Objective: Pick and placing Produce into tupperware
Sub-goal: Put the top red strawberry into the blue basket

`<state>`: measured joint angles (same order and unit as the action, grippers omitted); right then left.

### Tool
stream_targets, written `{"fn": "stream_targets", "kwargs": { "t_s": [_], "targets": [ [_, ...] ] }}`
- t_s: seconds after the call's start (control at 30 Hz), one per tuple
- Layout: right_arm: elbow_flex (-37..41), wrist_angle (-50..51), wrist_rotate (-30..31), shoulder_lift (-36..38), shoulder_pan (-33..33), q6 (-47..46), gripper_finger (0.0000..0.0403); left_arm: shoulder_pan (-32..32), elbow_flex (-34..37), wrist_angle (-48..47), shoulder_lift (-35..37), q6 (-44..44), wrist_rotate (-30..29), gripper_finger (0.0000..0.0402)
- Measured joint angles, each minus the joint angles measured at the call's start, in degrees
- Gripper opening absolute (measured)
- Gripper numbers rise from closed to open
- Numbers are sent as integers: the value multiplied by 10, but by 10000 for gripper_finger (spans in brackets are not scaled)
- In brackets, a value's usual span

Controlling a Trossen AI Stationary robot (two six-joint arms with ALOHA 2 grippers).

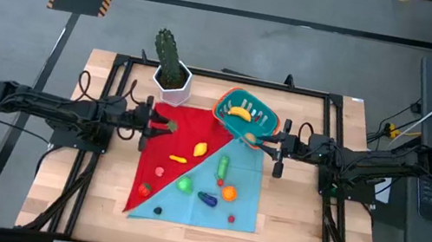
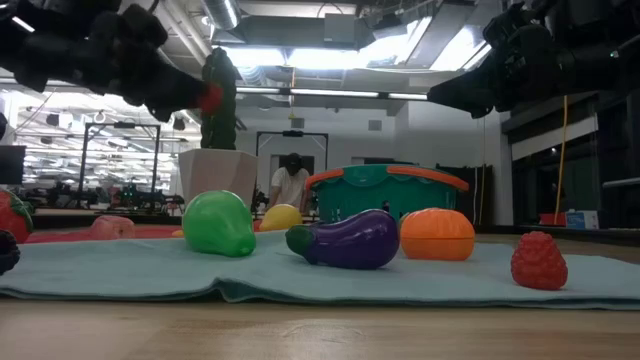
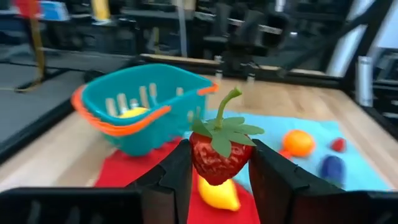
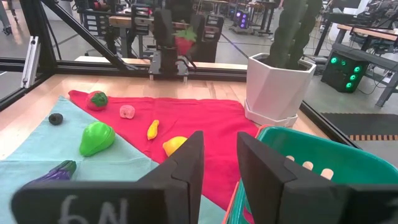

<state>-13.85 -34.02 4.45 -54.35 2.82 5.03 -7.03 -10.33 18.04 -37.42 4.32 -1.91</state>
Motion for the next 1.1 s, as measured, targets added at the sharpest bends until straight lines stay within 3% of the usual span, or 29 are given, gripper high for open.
{"fn": "stream_targets", "kwargs": {
  "t_s": [0.1,0.47,0.7,0.83,1.0,1.1],
  "targets": [
    [0,0,0,0,0,0,98,0,0,3,-19,0,-28,121],
    [0,-7,7,0,0,0,98,16,0,157,-155,-14,-29,121],
    [0,-22,22,0,0,0,98,16,-19,200,-225,-15,-29,121],
    [0,-16,31,0,1,0,98,9,-59,200,-273,-38,13,121],
    [0,-16,31,0,1,-1,98,-24,-110,200,-334,-64,22,121],
    [0,-12,31,0,1,-2,98,-53,-141,200,-368,-64,64,121]
  ]
}}
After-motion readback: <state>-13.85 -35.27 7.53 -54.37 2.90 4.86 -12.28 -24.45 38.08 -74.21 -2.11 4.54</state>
